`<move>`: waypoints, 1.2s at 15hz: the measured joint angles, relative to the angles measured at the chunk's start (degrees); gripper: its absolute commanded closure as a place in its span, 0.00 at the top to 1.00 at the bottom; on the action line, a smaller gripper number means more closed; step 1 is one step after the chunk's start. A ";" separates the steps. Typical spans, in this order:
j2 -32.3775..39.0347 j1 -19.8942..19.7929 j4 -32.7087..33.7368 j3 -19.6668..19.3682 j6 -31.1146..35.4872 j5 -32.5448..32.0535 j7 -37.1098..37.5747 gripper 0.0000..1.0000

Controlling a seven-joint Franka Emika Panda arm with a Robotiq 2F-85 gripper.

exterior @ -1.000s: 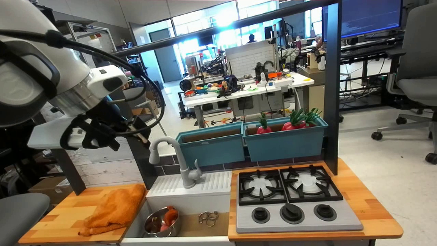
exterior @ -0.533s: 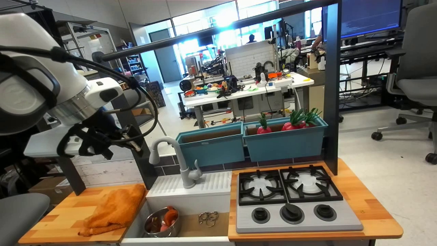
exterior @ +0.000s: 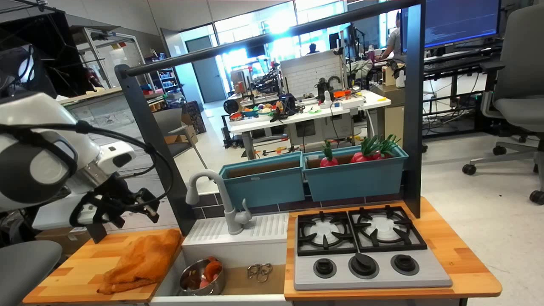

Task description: Put the toys in the pot and wipe the counter with the orange towel

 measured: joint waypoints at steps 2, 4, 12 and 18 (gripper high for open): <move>4.67 2.21 3.64 0.18 -0.01 0.00 0.35 1.00; 8.22 3.58 6.71 0.26 -1.14 0.02 0.80 1.00; 11.55 -3.96 8.89 8.32 -3.48 -0.19 -2.52 1.00; 19.68 -3.66 15.88 6.80 -2.21 -0.05 -1.92 1.00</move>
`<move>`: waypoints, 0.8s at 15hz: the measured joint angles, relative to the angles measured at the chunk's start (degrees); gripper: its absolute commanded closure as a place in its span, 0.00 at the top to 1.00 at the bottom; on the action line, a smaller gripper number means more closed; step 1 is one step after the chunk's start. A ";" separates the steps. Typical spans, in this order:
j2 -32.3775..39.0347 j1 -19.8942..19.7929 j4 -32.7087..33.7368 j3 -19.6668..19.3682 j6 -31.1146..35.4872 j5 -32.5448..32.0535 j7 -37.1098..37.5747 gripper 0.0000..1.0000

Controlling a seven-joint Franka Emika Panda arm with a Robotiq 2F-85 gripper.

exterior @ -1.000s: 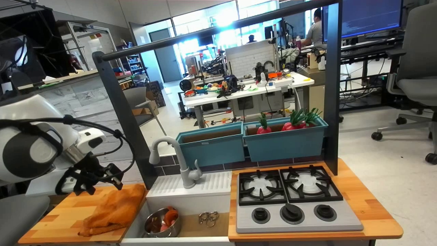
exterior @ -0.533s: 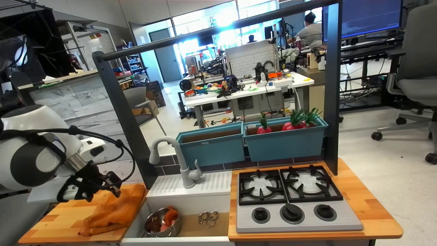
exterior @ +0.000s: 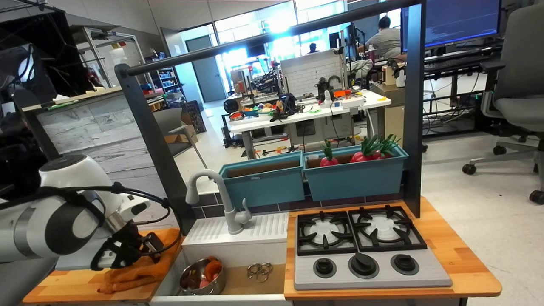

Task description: Put the toys in the pot and wipe the counter with the orange towel

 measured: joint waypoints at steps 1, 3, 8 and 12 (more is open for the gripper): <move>1.18 0.30 1.38 0.00 0.19 0.00 0.00 1.00; 2.21 0.55 2.89 0.00 0.24 0.00 0.00 1.00; 2.21 3.00 3.48 -3.01 -4.00 0.07 1.49 1.00; 2.89 11.82 5.95 -10.12 -13.91 -0.45 5.94 1.00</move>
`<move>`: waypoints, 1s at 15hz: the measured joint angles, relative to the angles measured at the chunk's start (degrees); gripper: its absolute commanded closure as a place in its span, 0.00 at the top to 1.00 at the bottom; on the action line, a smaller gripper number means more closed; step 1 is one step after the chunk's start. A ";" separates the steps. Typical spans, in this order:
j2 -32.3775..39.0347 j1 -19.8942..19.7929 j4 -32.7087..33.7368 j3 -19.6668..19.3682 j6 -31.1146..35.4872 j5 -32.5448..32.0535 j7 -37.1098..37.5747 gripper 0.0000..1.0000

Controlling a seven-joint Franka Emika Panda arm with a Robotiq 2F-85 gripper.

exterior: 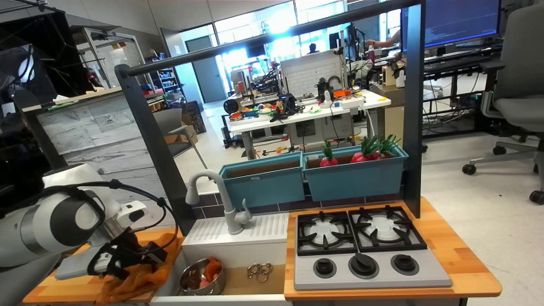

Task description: Put the toys in the pot and wipe the counter with the orange towel

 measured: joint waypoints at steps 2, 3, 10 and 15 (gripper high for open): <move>1.56 2.43 1.91 0.00 -1.07 -0.77 0.43 1.00; 2.37 3.17 3.08 0.74 -1.06 -0.91 0.43 1.00; 7.10 3.57 11.83 10.94 3.08 -0.99 -1.48 1.00; 10.40 1.25 15.41 14.68 7.79 -1.02 -6.95 1.00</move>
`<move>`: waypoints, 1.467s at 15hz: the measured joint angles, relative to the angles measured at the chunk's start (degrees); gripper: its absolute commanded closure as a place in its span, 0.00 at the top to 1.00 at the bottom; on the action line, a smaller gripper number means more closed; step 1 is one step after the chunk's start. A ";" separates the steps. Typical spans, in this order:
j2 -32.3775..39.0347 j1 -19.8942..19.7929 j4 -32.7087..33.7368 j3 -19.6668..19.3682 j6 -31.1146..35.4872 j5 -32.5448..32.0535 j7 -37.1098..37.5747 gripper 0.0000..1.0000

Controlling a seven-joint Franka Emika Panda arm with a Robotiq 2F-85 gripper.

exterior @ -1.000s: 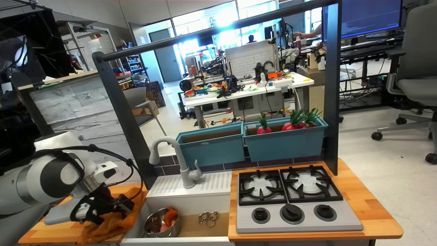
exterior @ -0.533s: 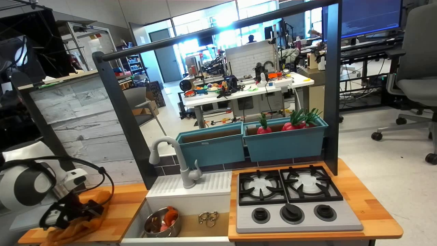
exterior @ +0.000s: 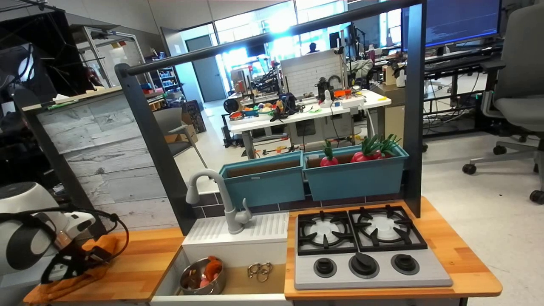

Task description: Put the toys in the pot and wipe the counter with the orange towel

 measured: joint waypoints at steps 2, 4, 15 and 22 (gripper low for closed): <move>0.85 -2.94 1.56 0.11 0.02 0.03 -0.89 1.00; 1.48 -7.04 2.71 -0.02 0.02 0.13 -1.28 1.00; 2.02 -16.21 1.33 5.93 -0.23 -0.42 -6.43 1.00; 2.58 -9.01 -1.19 11.90 0.73 -1.33 -9.25 1.00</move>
